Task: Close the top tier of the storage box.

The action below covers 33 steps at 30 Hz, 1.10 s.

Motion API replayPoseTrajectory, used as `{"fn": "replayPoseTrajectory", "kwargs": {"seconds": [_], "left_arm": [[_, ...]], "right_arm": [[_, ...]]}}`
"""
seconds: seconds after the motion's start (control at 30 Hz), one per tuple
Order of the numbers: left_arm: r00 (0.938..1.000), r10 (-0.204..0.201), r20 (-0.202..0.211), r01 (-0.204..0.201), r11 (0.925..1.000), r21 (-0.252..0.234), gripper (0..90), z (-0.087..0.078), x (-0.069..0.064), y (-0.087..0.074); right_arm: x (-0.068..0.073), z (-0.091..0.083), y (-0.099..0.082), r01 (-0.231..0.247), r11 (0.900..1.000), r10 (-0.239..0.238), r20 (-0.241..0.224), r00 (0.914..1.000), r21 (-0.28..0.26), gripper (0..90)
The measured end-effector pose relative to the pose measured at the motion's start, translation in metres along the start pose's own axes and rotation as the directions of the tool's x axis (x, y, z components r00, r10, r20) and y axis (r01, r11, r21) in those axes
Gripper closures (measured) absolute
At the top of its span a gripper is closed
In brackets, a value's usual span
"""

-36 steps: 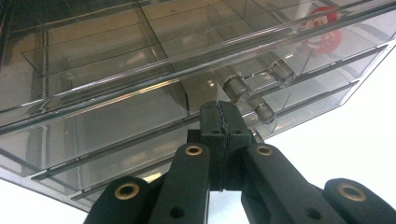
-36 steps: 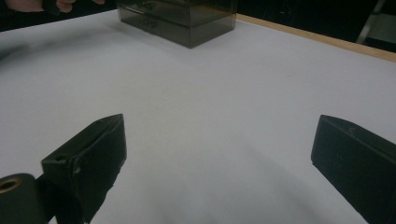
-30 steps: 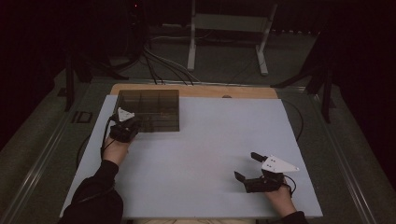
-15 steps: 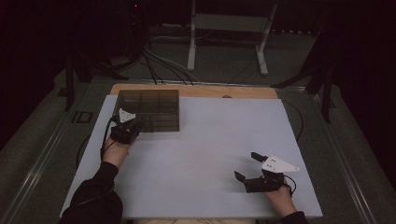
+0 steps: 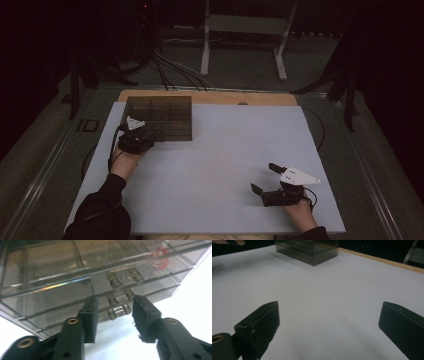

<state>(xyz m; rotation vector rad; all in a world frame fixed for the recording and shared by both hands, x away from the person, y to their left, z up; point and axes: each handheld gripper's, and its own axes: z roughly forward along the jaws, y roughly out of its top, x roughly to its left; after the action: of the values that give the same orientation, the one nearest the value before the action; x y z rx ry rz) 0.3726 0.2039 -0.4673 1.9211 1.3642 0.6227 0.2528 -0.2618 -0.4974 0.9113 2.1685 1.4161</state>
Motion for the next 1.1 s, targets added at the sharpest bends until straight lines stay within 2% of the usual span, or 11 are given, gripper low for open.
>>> {"fn": "replayPoseTrajectory", "kwargs": {"seconds": [0.2,0.27,0.3,0.37,0.43,0.5,0.63,0.7,0.8,1.1], "left_arm": [[1.0,0.002,0.005,-0.002,1.0,0.002,37.1,-0.0011,-0.0021,0.0017],[1.0,0.001,0.0,-0.001,1.0,-0.002,36.8,-0.0022,-0.002,0.0025],[1.0,-0.006,0.006,0.006,1.0,0.0,32.2,-0.0022,-0.0013,0.0031],[0.9998,-0.003,0.019,0.003,0.9999,0.014,31.0,-0.0017,-0.001,0.0034],[0.9999,-0.003,0.014,0.002,1.0,0.01,28.2,-0.0021,-0.0012,0.0032],[0.9993,-0.004,0.036,0.004,1.0,0.007,19.0,-0.003,0.0,0.0035],[0.9977,-0.015,0.066,0.014,0.9999,0.006,13.8,-0.0036,0.0017,0.0047],[0.9961,-0.012,0.088,0.01,0.9998,0.02,7.3,-0.0024,0.0016,0.0052],[0.9952,0.0,0.098,-0.003,0.9996,0.029,0.5,-0.0018,0.0002,0.0057],[0.9925,0.026,0.119,-0.03,0.9992,0.028,0.0,-0.0033,-0.0004,0.0087]], "right_arm": [[0.0001,0.0002,0.0,0.0,1.0,0.0,0.0,1.0,0.001,3.1],[0.0001,0.0002,0.0,0.0,1.0,0.0,-0.001,1.0,0.001,3.1],[0.0001,0.0003,0.0,0.0,1.0,0.0,0.0,1.0,0.001,3.1],[0.0002,0.0004,0.0,0.0,1.0,0.0,-0.001,1.0,0.002,3.1],[0.0002,0.0004,-0.0001,0.0,1.0,0.0,-0.001,1.0,0.002,3.1],[0.0001,0.0004,0.0,0.0,1.0,0.0,0.0,1.0,0.001,3.1],[0.0002,0.0006,0.0,-0.001,1.0,0.001,-0.001,1.0,0.002,3.1],[0.0,0.0004,-0.0001,0.001,1.0,-0.001,-0.002,1.0,0.001,3.1],[-0.0008,0.0002,-0.0004,-0.002,1.0,0.002,-0.001,1.0,-0.001,3.1],[-0.003,0.0006,-0.0019,-0.009,1.0,0.009,0.002,1.0,0.003,3.1]]}}
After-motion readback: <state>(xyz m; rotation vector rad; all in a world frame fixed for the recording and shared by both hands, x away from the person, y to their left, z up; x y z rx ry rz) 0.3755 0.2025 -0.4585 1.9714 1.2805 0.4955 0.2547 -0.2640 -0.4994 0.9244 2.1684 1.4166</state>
